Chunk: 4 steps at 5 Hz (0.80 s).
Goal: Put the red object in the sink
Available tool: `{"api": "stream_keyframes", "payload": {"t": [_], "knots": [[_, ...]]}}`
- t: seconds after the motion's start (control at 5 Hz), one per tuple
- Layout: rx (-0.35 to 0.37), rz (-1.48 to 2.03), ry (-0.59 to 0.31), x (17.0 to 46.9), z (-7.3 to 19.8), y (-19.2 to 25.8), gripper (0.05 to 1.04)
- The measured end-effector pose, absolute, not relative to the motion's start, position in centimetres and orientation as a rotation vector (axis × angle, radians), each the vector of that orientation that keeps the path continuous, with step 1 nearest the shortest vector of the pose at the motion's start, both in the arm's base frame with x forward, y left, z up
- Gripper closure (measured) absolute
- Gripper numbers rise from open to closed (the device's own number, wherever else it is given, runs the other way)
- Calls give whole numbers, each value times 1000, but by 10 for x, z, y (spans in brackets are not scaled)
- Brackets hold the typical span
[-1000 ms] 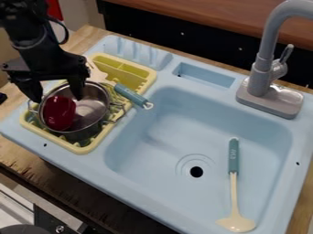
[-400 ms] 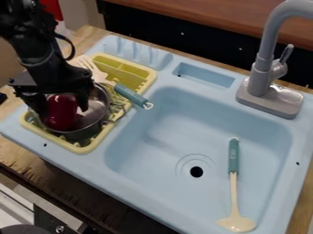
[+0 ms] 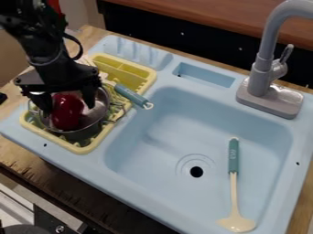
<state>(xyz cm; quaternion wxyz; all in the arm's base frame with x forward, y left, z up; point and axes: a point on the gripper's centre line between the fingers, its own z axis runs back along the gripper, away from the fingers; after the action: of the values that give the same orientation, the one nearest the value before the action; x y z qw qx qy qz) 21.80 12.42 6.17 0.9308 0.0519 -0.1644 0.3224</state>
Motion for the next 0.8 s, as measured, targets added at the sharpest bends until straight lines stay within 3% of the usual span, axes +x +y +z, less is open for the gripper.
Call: {"api": "stream_keyframes", "payload": {"t": [0.4, 0.6, 0.8], "knots": [[136, 665, -362, 220, 49, 127, 84], [149, 657, -360, 220, 43, 129, 131], [131, 678, -346, 221, 42, 127, 278]]}}
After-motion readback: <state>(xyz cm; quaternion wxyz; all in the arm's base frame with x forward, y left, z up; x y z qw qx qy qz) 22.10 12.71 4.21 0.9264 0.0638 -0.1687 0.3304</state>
